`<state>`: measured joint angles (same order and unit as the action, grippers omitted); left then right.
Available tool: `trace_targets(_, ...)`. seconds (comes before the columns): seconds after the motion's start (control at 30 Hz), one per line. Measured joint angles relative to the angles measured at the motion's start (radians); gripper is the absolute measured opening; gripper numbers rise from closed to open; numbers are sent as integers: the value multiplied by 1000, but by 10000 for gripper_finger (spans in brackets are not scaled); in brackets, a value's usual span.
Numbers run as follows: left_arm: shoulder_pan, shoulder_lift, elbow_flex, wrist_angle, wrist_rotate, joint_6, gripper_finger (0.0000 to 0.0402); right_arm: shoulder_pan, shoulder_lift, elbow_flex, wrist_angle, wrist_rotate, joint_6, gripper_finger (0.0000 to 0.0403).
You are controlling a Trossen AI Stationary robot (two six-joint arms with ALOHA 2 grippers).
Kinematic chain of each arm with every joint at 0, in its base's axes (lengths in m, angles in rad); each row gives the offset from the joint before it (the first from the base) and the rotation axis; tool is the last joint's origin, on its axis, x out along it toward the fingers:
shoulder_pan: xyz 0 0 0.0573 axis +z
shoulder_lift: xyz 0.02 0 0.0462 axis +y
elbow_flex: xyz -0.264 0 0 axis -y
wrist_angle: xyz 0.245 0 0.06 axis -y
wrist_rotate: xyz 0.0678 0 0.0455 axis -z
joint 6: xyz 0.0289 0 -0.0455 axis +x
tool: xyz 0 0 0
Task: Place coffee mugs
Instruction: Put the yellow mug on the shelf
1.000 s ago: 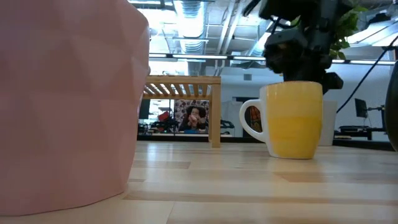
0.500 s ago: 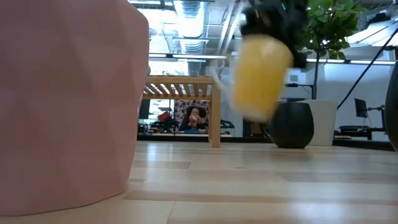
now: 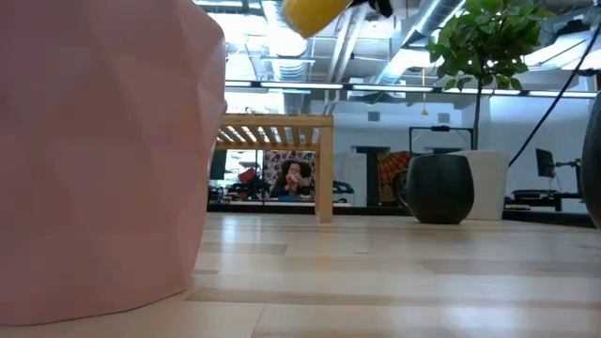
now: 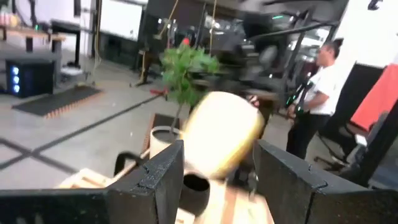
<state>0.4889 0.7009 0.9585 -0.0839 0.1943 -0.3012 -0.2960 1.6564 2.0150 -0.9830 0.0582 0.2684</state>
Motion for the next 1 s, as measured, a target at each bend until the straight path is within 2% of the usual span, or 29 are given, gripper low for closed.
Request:
trace_targets(0.2, 0, 0, 0, 86, 0, -28, 179, -144, 160, 136, -56, 25, -34, 35)
trace_targets(0.47, 0, -1, 0, 110, -25, -101, 179, -258, 327, 203, -182, 31, -34, 35)
trace_targets(0.8, 0, -1, 0, 99, -50, -103, 179, -263, 362, 208, -178, 20, -67, 36)
trace_targets(0.87, 0, -1, 0, 98, -50, -100, 179, -263, 361, 208, -163, 20, -68, 47)
trace_targets(1.0, 0, -1, 0, 97, -50, -60, 179, -263, 361, 208, -153, 19, -66, 96)
